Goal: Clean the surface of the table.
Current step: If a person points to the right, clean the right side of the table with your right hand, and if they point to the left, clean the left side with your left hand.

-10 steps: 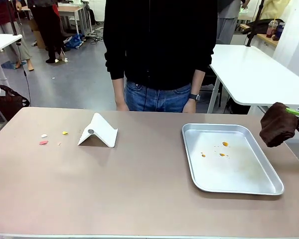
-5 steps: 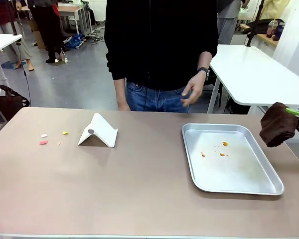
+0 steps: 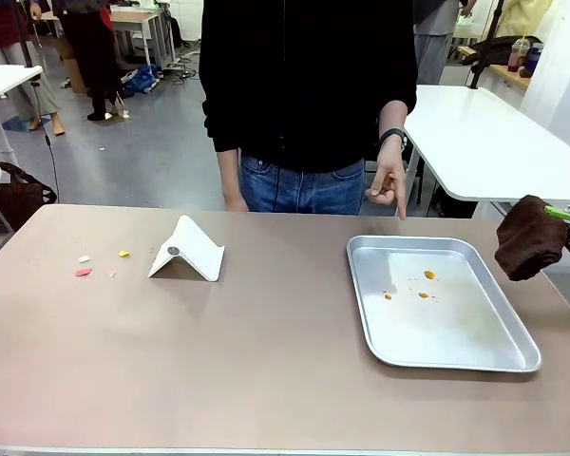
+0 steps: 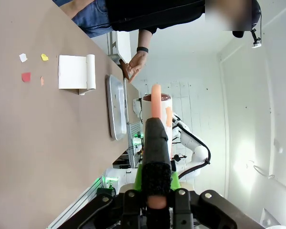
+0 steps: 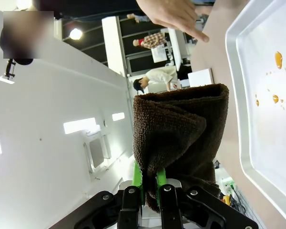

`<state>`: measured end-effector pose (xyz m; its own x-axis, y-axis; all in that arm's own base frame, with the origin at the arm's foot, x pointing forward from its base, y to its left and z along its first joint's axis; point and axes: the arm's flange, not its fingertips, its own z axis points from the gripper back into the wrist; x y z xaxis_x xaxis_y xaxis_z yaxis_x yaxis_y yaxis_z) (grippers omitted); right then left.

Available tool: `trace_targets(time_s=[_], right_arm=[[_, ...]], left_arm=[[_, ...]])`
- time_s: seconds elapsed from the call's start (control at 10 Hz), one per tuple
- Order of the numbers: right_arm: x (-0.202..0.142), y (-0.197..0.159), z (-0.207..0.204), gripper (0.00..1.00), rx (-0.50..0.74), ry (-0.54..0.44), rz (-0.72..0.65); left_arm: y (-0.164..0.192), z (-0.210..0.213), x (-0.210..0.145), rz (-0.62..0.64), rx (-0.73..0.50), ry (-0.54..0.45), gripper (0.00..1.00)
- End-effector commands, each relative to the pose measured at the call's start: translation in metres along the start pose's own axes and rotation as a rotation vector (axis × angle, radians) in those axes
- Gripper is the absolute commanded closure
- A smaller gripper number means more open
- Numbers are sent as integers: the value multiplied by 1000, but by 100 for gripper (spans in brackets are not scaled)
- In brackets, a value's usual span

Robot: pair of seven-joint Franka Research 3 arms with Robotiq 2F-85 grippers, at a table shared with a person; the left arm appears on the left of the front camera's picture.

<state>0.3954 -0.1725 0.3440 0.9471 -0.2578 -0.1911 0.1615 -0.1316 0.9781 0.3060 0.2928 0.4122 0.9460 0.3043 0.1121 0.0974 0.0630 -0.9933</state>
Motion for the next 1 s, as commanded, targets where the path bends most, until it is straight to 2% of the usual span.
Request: trace_targets(time_s=[0.0, 0.3, 0.4, 0.5, 0.7, 0.8, 0.9], right_arm=[[0, 8, -1, 100, 2, 13, -8], [0, 8, -1, 100, 2, 13, -8], [0, 0, 0, 87, 0, 0, 0], [3, 2, -17, 87, -79, 2, 81], [15, 17, -51, 87, -248, 68, 200], [21, 21, -71, 87, -412, 115, 278], [25, 24, -88, 87, -550, 94, 309]], left_arm=[[-3, 0, -3, -17, -1, 9, 85], [-3, 0, -3, -17, -1, 9, 85], [-3, 0, -3, -17, -1, 9, 85], [-3, 0, -3, -17, -1, 9, 85], [-3, 0, -3, -17, -1, 9, 85], [-3, 0, -3, -17, -1, 9, 85], [-3, 0, -3, -17, -1, 9, 85]])
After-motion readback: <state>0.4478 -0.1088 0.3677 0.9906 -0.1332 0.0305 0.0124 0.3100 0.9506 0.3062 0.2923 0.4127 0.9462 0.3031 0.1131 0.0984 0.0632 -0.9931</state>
